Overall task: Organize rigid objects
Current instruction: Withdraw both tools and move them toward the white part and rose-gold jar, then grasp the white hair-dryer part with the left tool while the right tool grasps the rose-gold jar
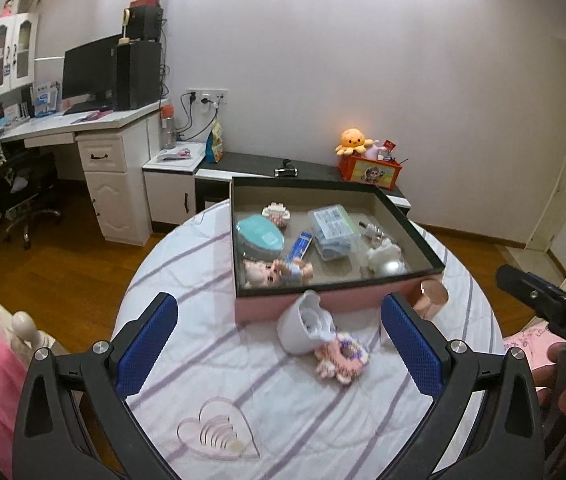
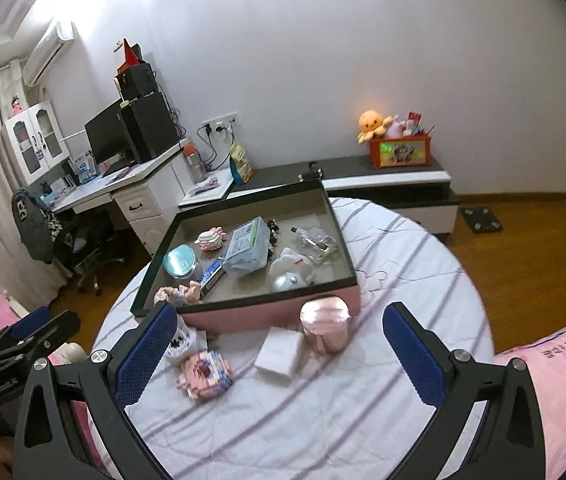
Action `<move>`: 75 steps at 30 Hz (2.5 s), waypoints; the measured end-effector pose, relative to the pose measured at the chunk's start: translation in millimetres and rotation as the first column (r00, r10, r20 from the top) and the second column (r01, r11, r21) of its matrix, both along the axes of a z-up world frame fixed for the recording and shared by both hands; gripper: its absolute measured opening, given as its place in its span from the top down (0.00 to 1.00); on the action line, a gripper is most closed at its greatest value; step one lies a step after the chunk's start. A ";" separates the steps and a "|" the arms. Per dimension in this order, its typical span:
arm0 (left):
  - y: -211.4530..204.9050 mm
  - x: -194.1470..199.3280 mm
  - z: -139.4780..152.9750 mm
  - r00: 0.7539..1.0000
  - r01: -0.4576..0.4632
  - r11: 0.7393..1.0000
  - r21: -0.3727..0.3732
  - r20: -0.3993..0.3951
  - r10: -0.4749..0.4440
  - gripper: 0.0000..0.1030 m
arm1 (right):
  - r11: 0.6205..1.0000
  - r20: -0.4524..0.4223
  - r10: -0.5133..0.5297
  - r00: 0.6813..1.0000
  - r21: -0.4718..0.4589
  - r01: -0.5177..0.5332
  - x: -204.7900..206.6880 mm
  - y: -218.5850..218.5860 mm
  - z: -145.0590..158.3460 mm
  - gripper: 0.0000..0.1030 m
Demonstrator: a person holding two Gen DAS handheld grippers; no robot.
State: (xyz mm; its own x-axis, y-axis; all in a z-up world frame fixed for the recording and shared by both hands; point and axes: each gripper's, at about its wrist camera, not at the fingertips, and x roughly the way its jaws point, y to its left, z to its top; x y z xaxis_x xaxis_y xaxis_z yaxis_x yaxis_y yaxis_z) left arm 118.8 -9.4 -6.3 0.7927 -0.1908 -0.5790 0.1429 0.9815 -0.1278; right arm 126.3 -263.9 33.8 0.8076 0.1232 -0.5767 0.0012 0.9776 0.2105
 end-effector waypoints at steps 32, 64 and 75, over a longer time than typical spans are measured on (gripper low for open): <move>-30.7 -24.4 -40.3 0.997 0.034 0.998 0.046 -0.070 -0.031 0.00 | 0.999 -0.056 -0.034 0.998 -0.019 0.033 -26.5 -13.9 -30.1 0.00; -53.0 89.9 -114.3 0.964 0.010 0.999 0.051 -0.265 0.004 0.01 | 1.000 -0.246 -0.021 0.969 -0.012 0.018 74.6 -29.2 -96.9 0.00; -46.7 100.9 -124.0 0.959 0.000 1.000 0.011 -0.283 0.003 0.18 | 1.000 -0.279 0.006 0.960 0.014 -0.003 96.7 -31.3 -115.7 0.10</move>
State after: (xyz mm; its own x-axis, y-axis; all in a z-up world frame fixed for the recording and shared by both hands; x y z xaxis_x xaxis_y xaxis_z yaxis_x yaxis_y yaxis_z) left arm 219.7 -56.1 -130.4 0.5963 -0.1824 -0.7817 0.1006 0.9831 -0.1527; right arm 223.0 -295.2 -81.9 0.6144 0.1359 -0.7772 0.0574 0.9748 0.2158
